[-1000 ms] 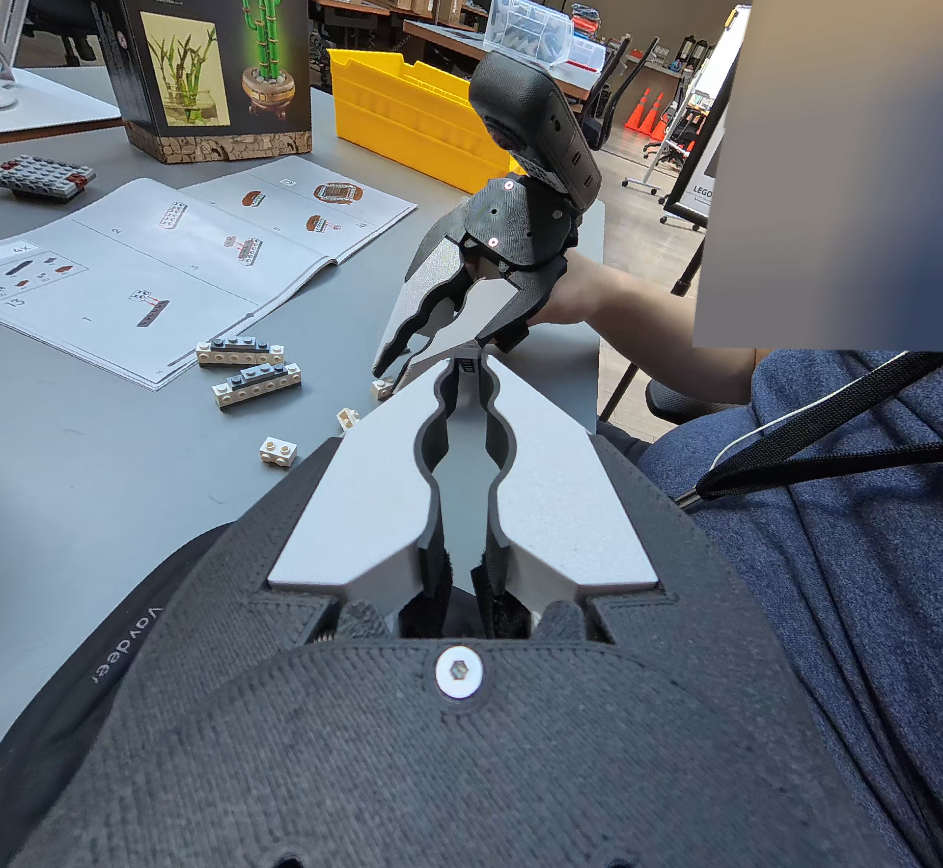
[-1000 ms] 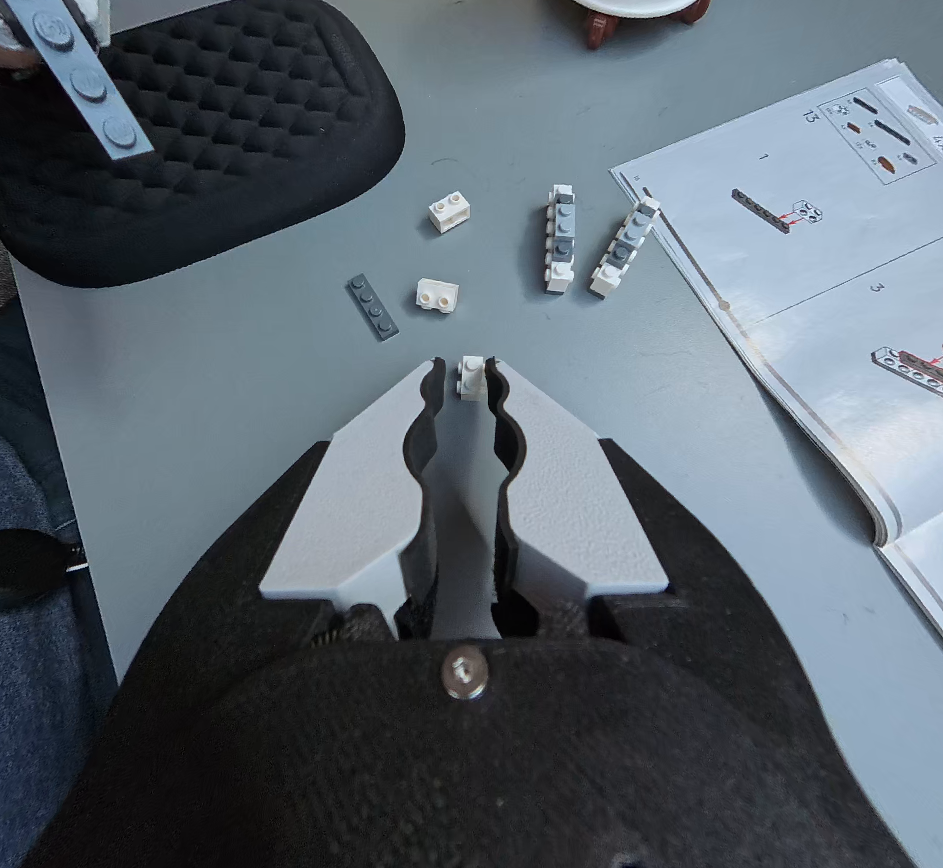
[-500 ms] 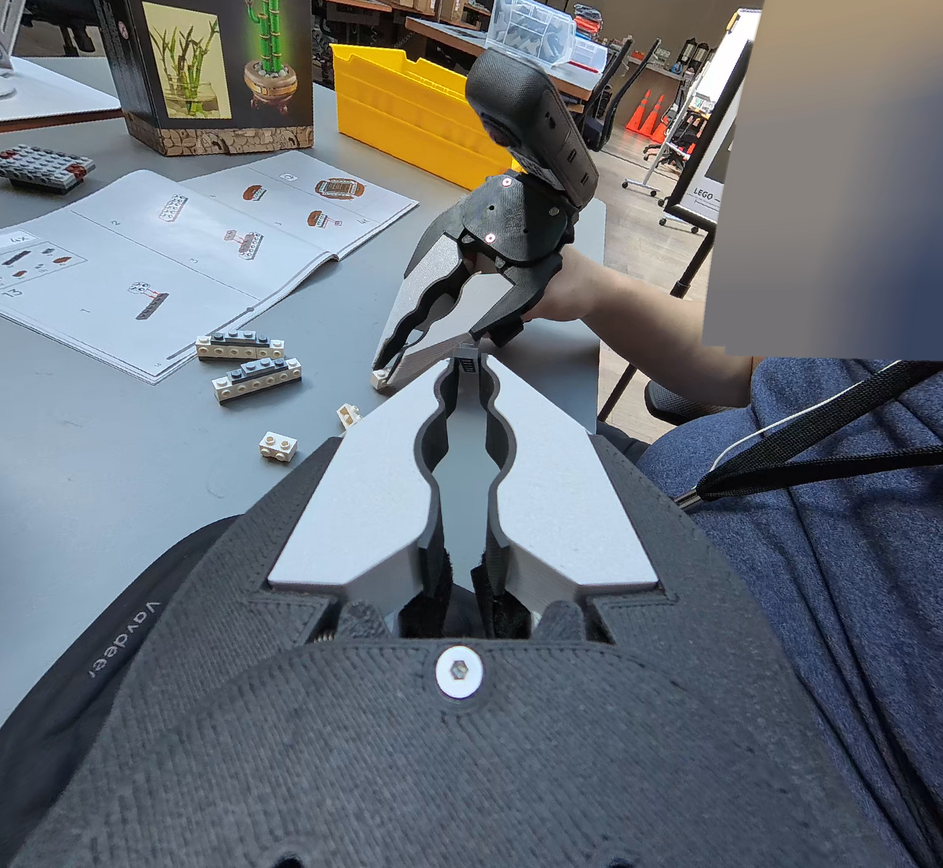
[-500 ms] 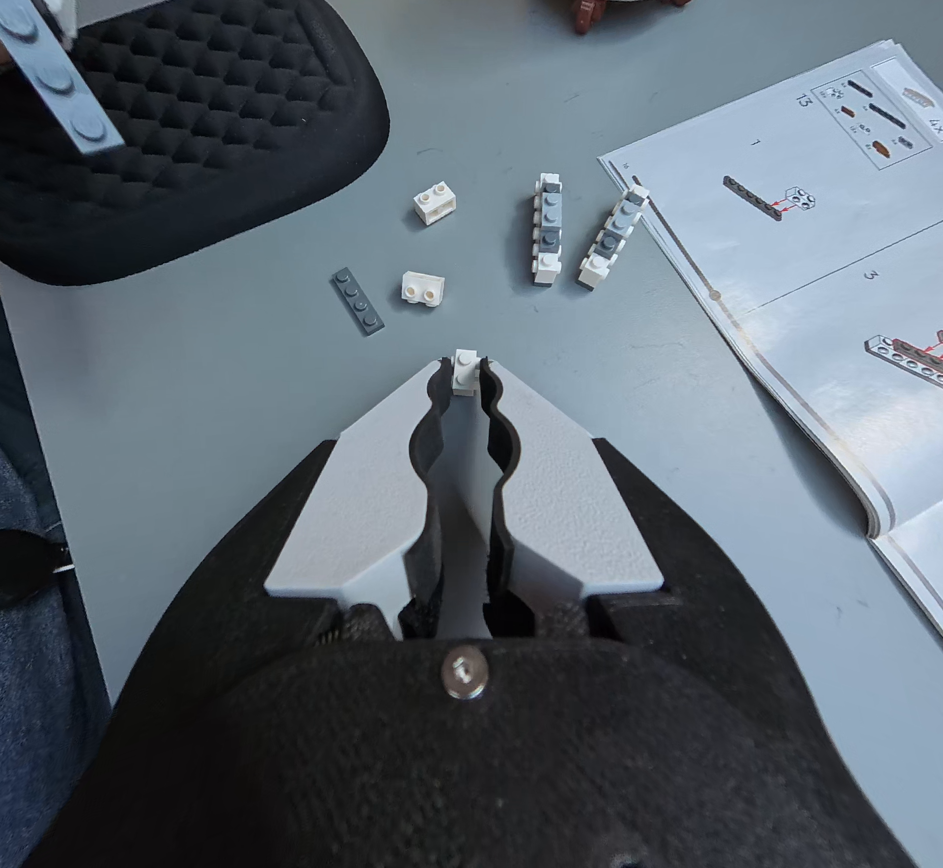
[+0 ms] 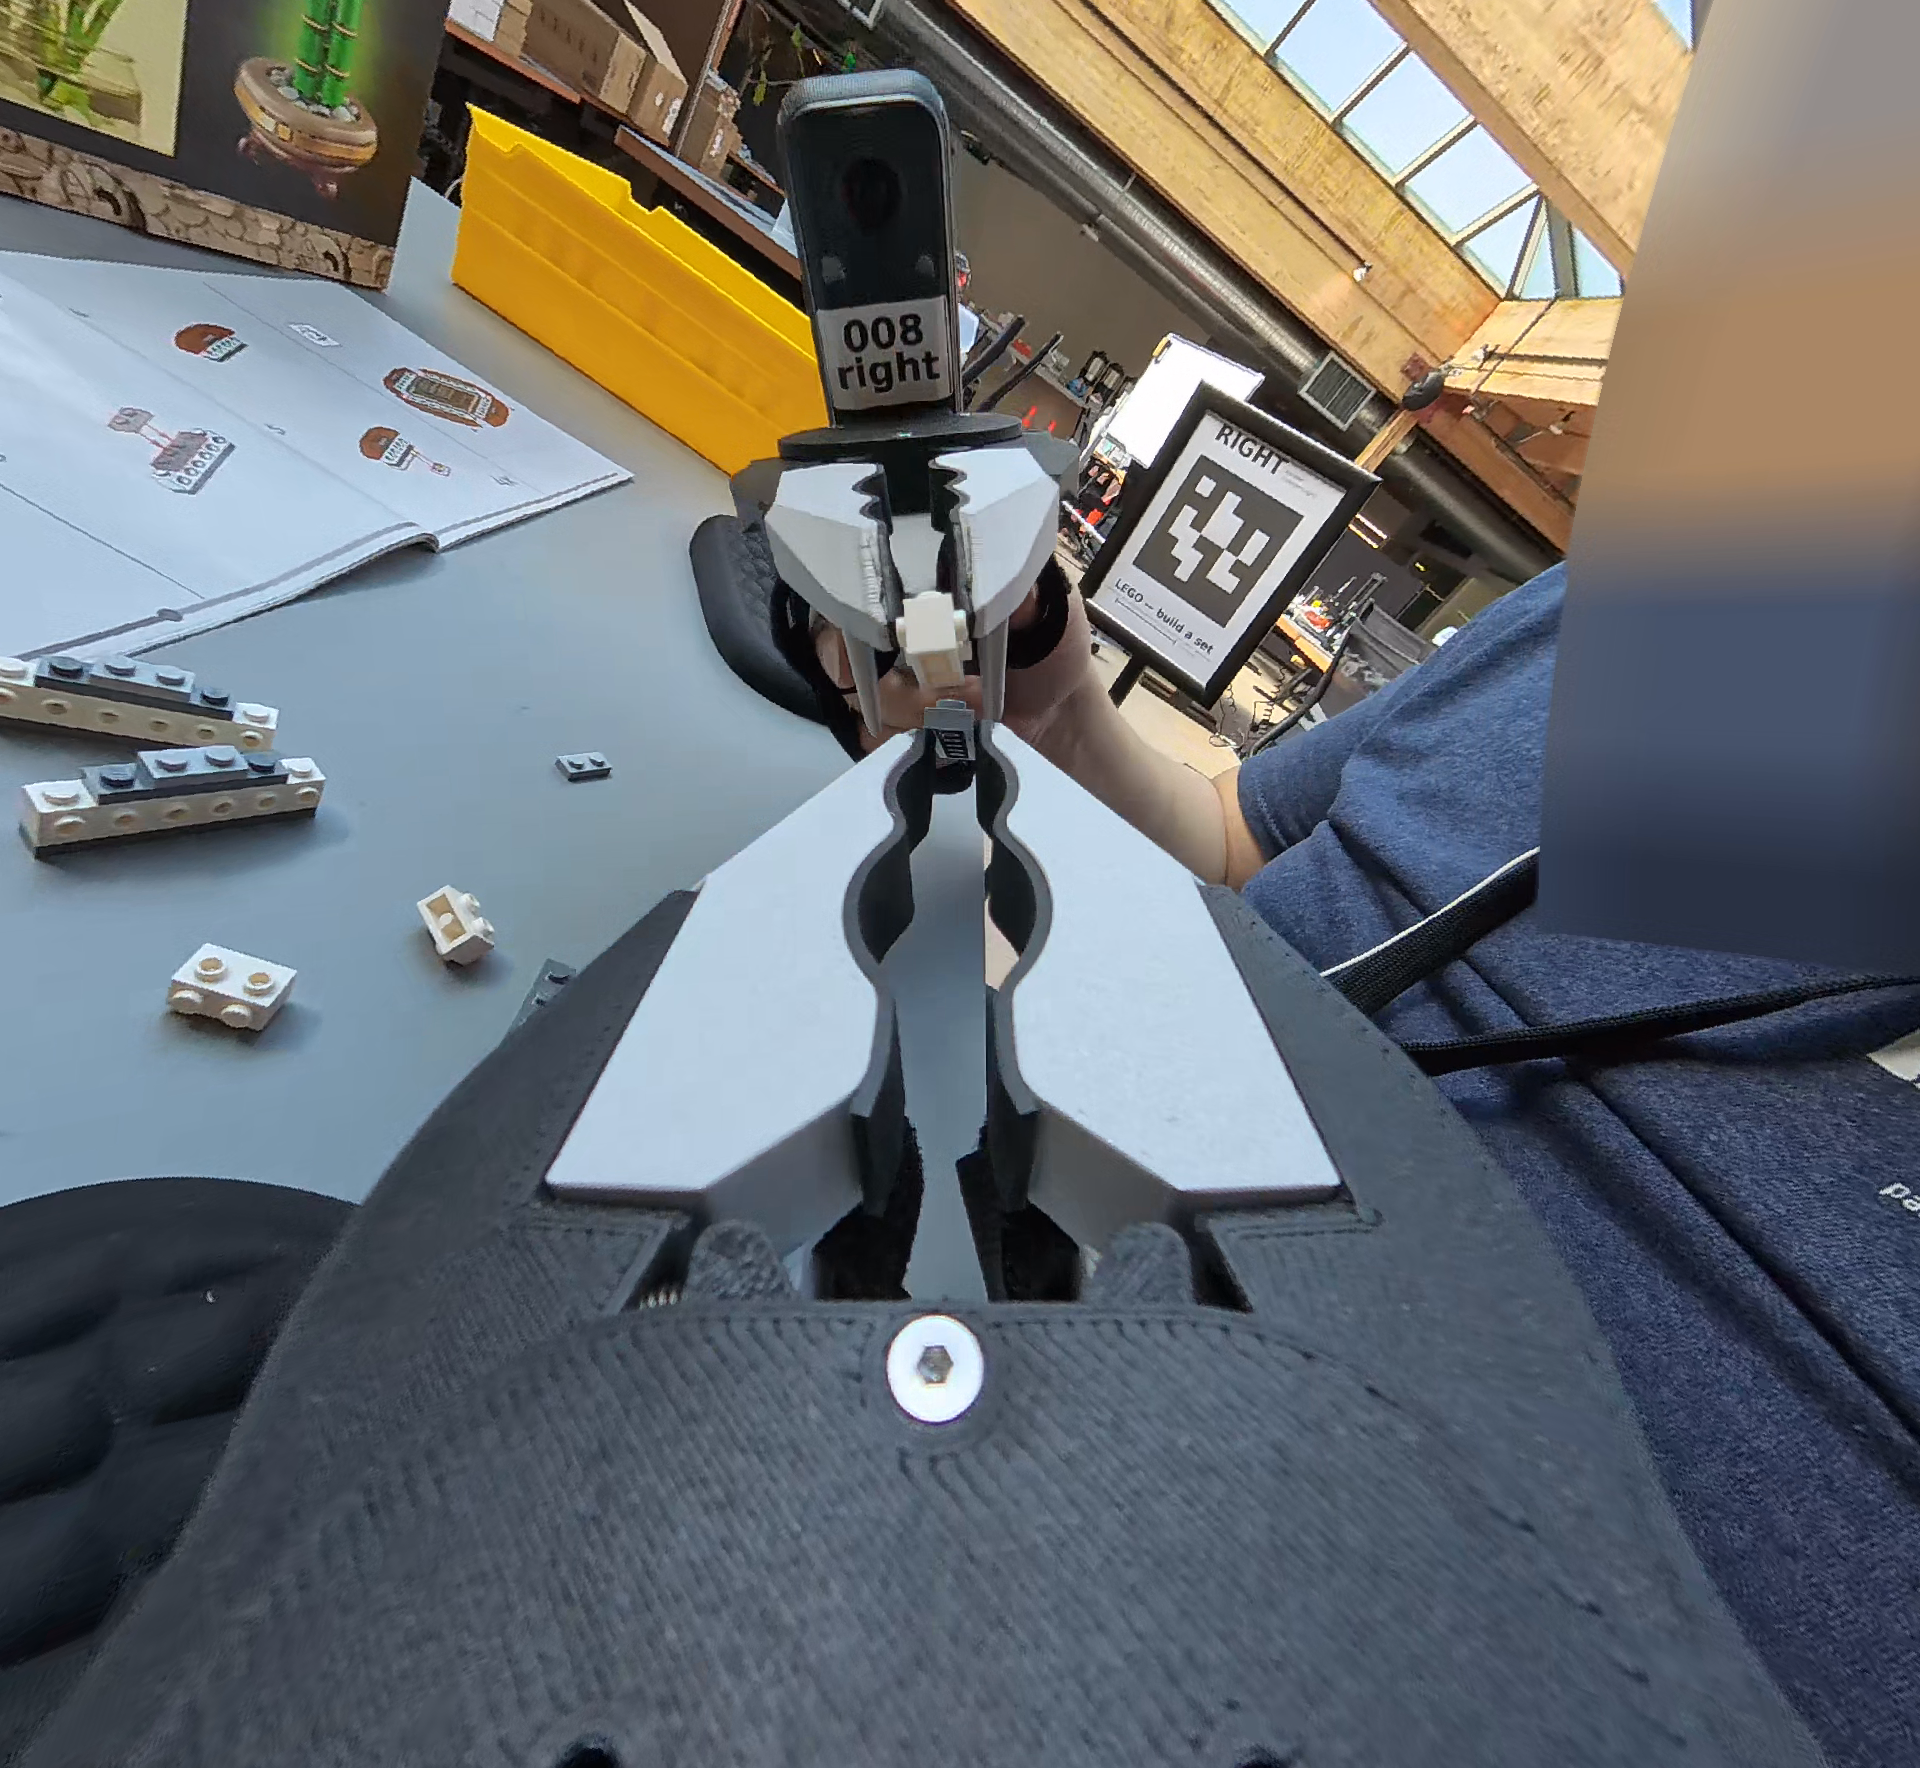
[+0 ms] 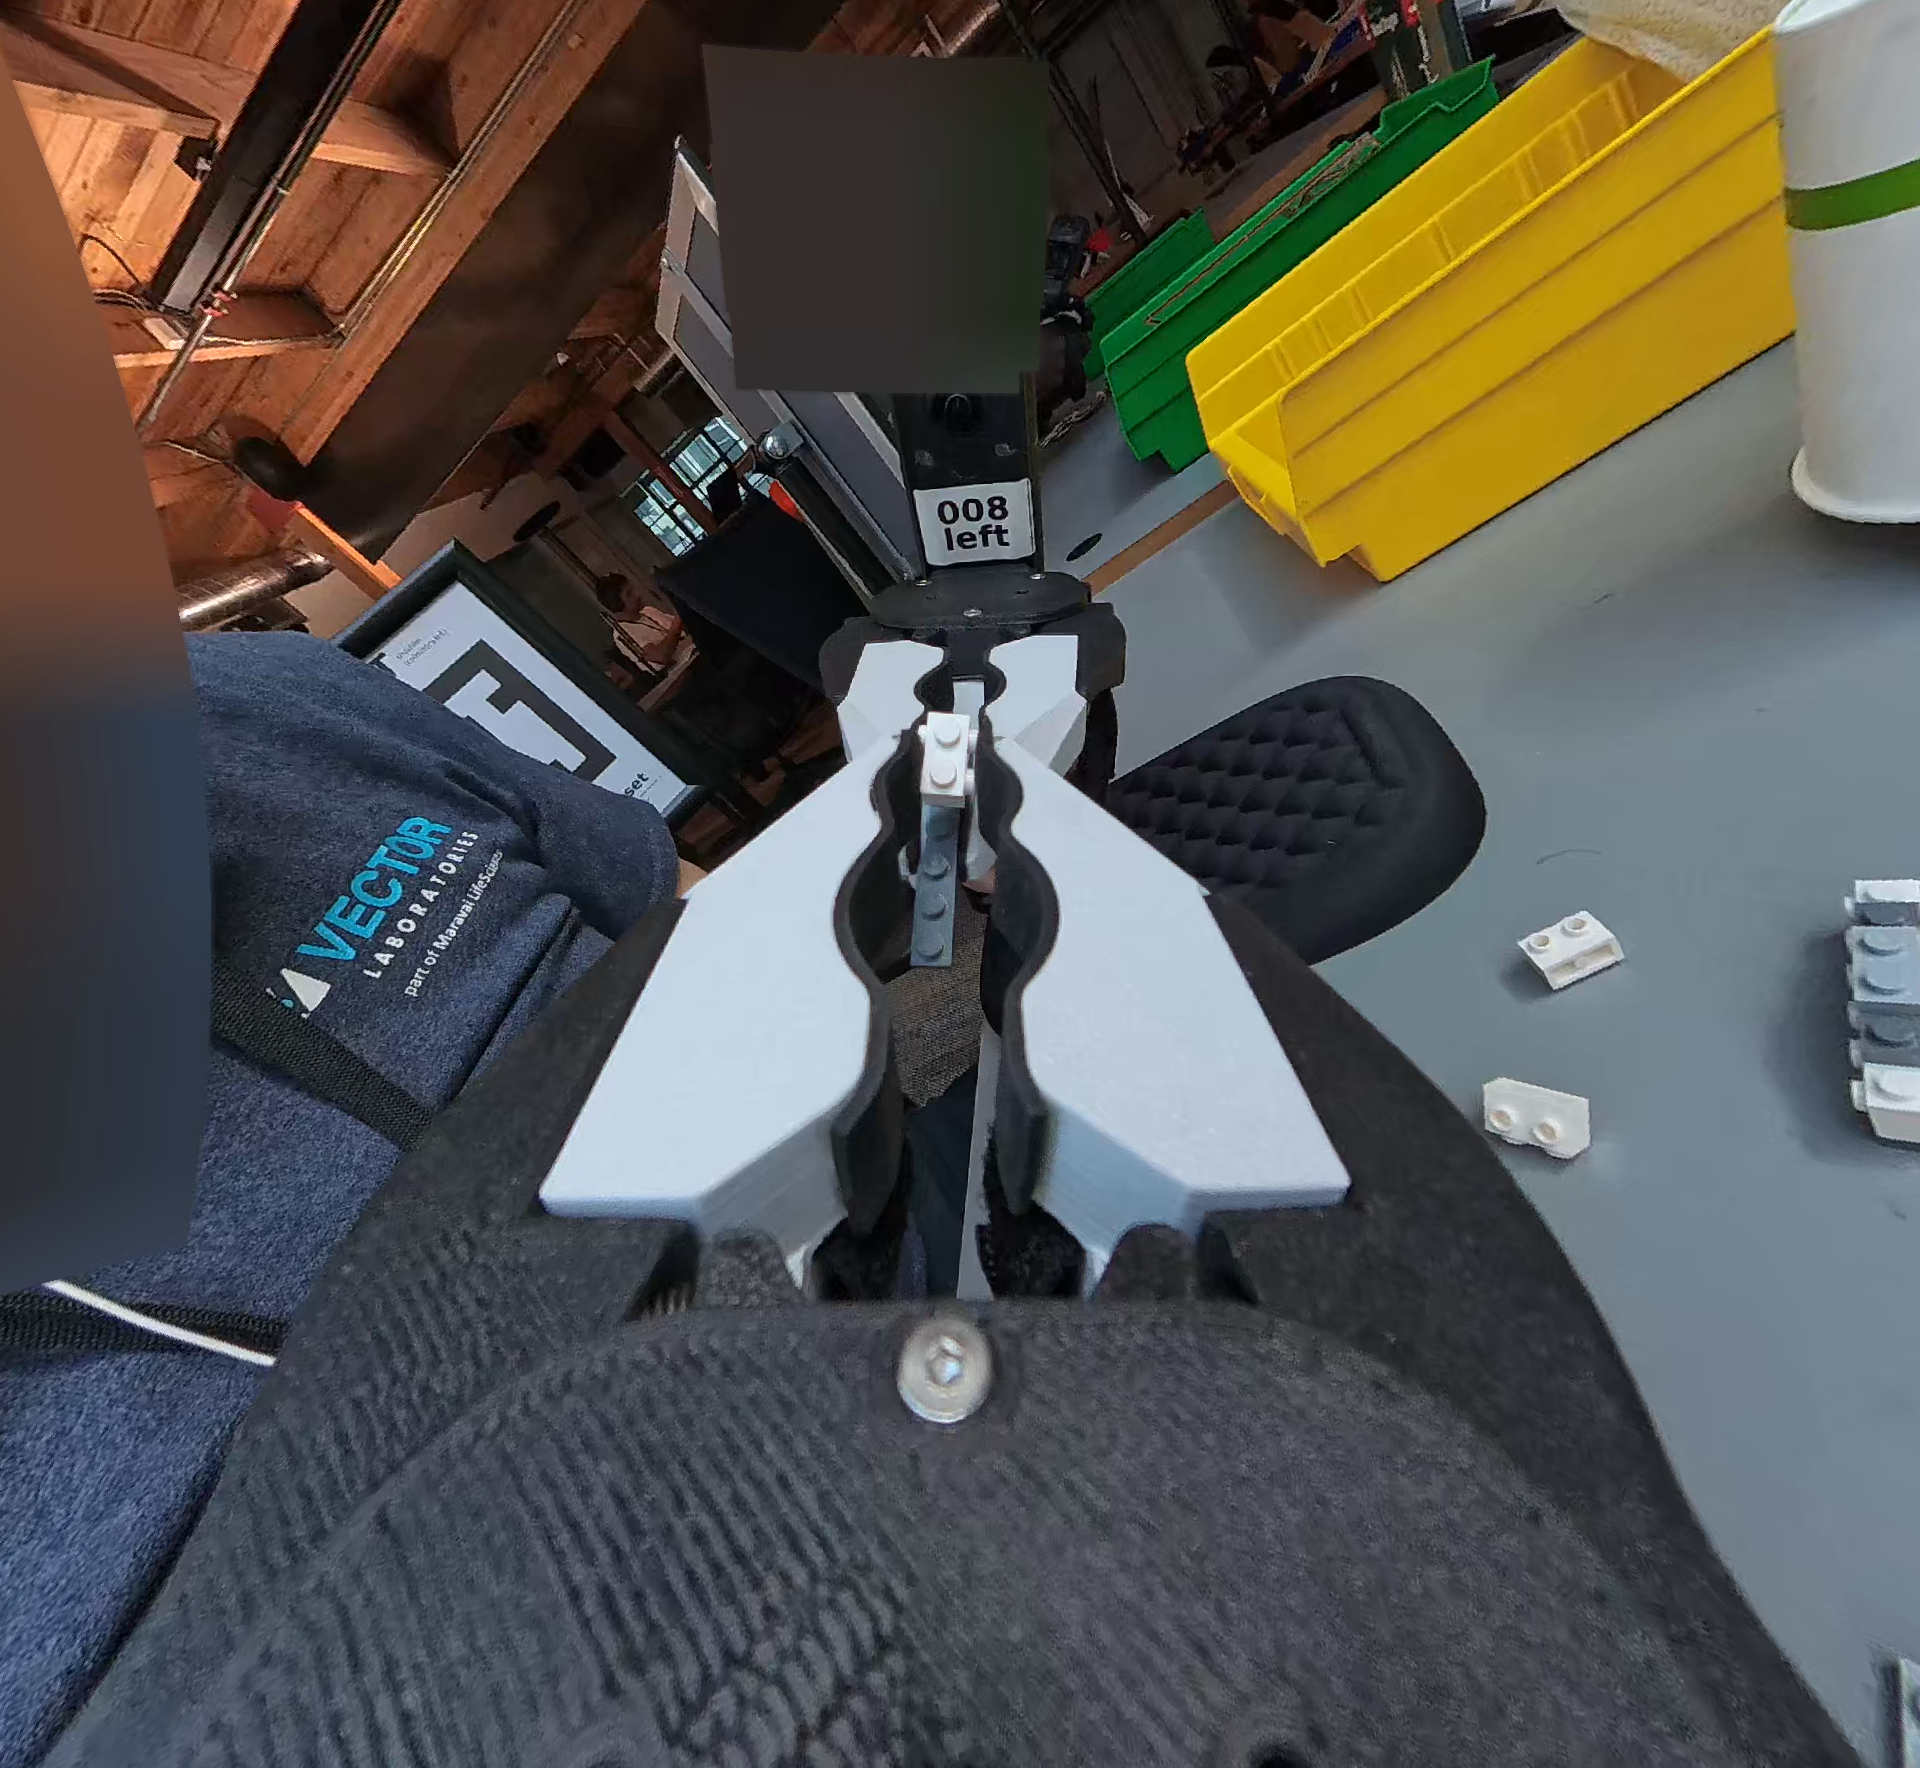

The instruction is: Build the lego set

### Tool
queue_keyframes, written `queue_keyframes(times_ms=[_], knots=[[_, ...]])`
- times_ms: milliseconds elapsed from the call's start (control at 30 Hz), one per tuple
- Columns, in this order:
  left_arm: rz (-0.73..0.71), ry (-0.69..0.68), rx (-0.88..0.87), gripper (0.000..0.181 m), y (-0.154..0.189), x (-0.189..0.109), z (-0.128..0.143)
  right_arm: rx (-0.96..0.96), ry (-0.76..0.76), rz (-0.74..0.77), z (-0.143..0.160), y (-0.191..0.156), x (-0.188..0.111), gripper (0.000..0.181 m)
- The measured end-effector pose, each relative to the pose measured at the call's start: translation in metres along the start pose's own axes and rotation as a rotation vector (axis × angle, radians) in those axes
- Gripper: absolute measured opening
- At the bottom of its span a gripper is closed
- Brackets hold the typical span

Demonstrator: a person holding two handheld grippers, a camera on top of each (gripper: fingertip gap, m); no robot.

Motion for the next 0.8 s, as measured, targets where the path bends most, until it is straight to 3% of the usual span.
queue_keyframes(times_ms=[800], knots=[[-0.041,-0.190,-0.008,0.006,-0.001,0.005,0.011,-0.061,-0.255,-0.009,0.011,0.002,0.007,0.009]])
Point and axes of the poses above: each gripper's, where its closed fingertips meet, x out along the fingers, z out of its underside, y = z × x across the jaws, the point moved 7 cm from there along -x, back along the fingers, and after that the axes turned 6 degrees about z, right-handed, at the moved point
